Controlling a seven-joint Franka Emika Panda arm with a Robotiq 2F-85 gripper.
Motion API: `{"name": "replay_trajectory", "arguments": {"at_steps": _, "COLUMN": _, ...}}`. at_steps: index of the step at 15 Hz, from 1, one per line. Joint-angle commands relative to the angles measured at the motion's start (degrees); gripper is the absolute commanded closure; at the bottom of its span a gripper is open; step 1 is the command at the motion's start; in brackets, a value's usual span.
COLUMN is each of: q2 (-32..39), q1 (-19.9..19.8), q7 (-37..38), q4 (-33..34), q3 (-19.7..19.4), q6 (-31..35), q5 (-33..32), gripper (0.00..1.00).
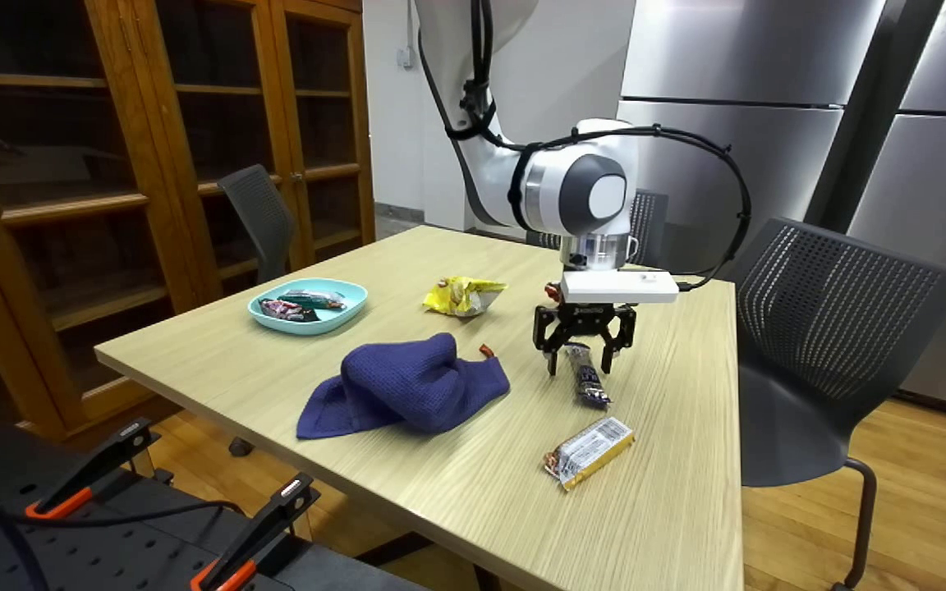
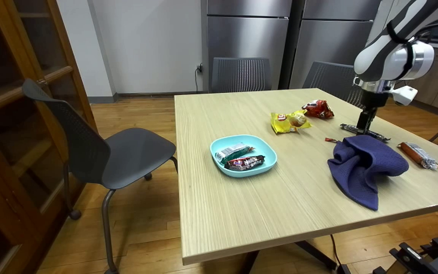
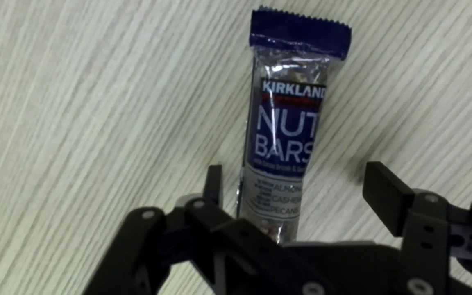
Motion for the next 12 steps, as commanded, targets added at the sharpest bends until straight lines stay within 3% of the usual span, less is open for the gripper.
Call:
{"name": "replay_trajectory", "arguments": {"at_steps": 1, "q2": 0.5, "q1": -1.0, "q7": 0.4, "q4": 2.3, "q3": 1.0, "q6": -2.3, "q5": 0.8, "gripper": 0.44}}
{"name": "replay_trajectory", "arguments": {"at_steps": 8, "q2": 0.4, "q1": -1.2, "q7": 0.2, "q4": 2.8, "q3": 0.9, "q6": -3.2, "q5": 0.9, "gripper": 0.97}}
{"name": "replay_trajectory", "arguments": {"at_steps": 12, "q2": -2.0, "q1": 0.5, "q7": 1.9, "q4": 1.0, "q3": -0.9, "q6": -3.0, "q5": -0.6, "gripper": 0.95}}
